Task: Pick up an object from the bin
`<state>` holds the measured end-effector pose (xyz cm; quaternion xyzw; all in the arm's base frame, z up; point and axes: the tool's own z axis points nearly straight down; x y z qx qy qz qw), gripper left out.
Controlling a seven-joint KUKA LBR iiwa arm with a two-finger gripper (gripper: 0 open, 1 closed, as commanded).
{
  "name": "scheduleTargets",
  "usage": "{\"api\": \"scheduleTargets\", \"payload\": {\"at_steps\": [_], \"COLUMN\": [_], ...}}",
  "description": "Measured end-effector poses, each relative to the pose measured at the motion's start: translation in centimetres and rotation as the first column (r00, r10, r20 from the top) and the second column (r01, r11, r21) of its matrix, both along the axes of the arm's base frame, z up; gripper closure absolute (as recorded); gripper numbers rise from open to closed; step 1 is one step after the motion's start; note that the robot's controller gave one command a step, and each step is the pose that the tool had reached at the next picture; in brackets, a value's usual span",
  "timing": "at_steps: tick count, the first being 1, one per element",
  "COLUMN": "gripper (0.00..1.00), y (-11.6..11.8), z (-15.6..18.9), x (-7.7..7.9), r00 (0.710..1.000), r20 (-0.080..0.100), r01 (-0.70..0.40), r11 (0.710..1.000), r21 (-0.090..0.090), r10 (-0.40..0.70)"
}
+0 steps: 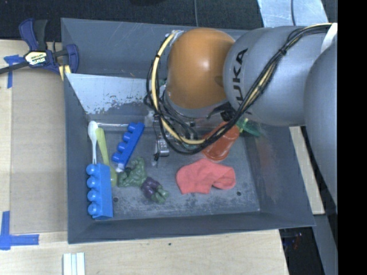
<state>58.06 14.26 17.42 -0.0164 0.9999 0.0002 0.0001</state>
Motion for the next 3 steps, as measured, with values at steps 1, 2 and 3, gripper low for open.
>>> {"api": "scheduleTargets", "payload": {"at_steps": [1, 2, 3], "gripper": [0.0, 0.0, 0.0], "y": [-3.4, -6.0, -9.1], "z": [0.0, 0.8, 0.1], "x": [0.2, 0.8, -0.5], "r00": [1.0, 0.998, 0.994], "r20": [-0.001, 0.005, 0.003], "r01": [0.001, -0.069, 0.112], "r11": [1.0, 0.998, 0.994], "r21": [-0.001, 0.0, 0.001], "r10": [-0.001, 0.069, -0.112]}}
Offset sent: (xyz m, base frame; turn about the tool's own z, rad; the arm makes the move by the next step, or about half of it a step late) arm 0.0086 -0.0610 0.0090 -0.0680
